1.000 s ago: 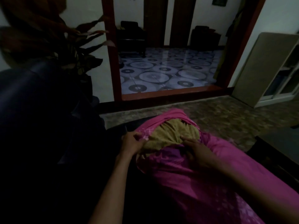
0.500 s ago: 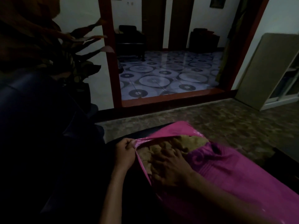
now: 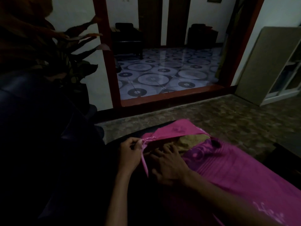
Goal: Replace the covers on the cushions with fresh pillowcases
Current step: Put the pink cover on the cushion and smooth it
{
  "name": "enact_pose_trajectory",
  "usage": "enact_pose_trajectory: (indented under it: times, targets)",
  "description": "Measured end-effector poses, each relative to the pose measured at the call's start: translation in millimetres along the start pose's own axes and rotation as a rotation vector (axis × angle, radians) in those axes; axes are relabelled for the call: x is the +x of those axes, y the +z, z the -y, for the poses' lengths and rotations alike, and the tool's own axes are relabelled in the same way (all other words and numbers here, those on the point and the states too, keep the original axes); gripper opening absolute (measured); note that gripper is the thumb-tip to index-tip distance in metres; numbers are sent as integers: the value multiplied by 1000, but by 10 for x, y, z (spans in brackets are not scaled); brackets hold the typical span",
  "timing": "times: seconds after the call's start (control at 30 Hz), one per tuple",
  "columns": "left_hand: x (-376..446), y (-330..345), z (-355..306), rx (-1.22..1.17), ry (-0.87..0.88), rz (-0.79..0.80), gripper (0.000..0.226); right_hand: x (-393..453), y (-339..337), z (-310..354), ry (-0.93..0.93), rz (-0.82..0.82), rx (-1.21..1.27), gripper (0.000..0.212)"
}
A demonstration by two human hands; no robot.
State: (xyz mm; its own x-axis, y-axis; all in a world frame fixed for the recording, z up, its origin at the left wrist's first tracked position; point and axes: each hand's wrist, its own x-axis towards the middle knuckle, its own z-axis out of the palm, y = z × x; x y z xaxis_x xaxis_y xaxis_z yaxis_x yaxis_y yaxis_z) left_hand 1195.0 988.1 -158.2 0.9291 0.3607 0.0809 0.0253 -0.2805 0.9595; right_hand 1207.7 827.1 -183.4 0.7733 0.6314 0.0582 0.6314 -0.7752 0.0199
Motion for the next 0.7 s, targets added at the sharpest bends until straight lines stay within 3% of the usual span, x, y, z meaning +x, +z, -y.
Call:
enact_pose_trajectory:
  times: [0.1,0.17,0.33,0.43,0.53,0.57,0.63,0.7]
  targets:
    - [-57,32,12,-60,0,-6,22,150,46,-1,-120,10,16,55]
    - [-88,43,-33,-100,4,20,22,239,90,-60,-74,182,28,62]
    - [-138,-31,-137,-116,71,172,20,242,262,-69,-29,211,64,64]
    - [-89,-85,-131,-131,24,184,15,183,223,-20,16,122,36,69]
    - [110,-130,140,-142,-129,52,13,41,175,47,-71,36,63,58]
    - [148,-134,263,-100,-199,10,18,-27,157,58,-87,30,100,53]
    - [134,-96,479,-3,-397,-30,52,-172,137,52,-102,-50,141,47]
    - [29,-2,577,-91,-565,-49,74,-331,143,24,-109,-62,164,47]
